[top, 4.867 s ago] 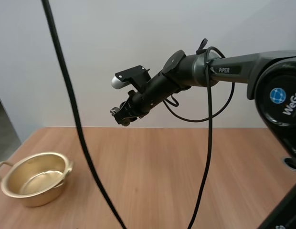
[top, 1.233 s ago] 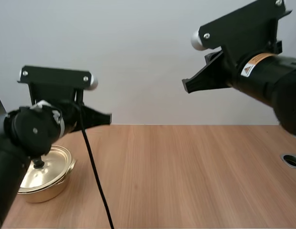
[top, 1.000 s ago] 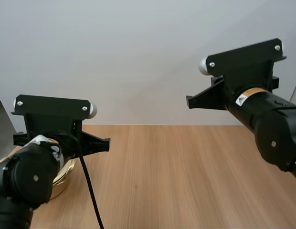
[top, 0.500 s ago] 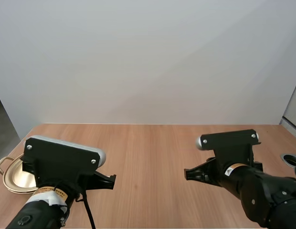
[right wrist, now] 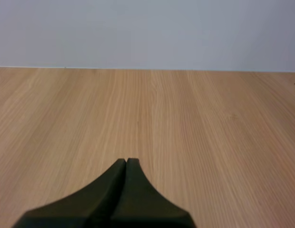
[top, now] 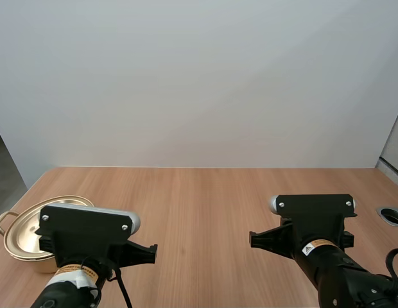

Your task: Open the pot, put the car inside, and close it

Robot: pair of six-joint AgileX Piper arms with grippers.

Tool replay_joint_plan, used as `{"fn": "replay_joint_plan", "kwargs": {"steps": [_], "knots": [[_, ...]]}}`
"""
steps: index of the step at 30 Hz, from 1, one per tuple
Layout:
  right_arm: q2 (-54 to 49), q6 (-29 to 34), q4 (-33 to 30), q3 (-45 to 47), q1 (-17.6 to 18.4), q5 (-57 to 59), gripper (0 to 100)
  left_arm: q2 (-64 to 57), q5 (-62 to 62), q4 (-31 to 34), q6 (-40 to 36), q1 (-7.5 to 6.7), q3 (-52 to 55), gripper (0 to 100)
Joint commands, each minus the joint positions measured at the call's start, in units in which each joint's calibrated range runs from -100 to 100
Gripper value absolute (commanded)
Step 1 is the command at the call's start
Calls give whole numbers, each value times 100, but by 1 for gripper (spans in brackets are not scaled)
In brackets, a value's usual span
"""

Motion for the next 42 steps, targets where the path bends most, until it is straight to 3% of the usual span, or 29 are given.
{"fn": "replay_joint_plan", "kwargs": {"steps": [1, 9, 18, 42], "knots": [[-2, -12, -55, 0, -2, 30, 0, 0, 12, 1, 1, 4, 0, 0], [-201, -12, -177, 0, 54, 294, 0, 0, 12, 1, 1, 4, 0, 0], [-2838, 12, -27, 0, 54, 2914, 0, 0, 12, 1, 1, 4, 0, 0], [-2884, 21, 61, 0, 40, 3065, 0, 0, 12, 1, 1, 4, 0, 0]]}}
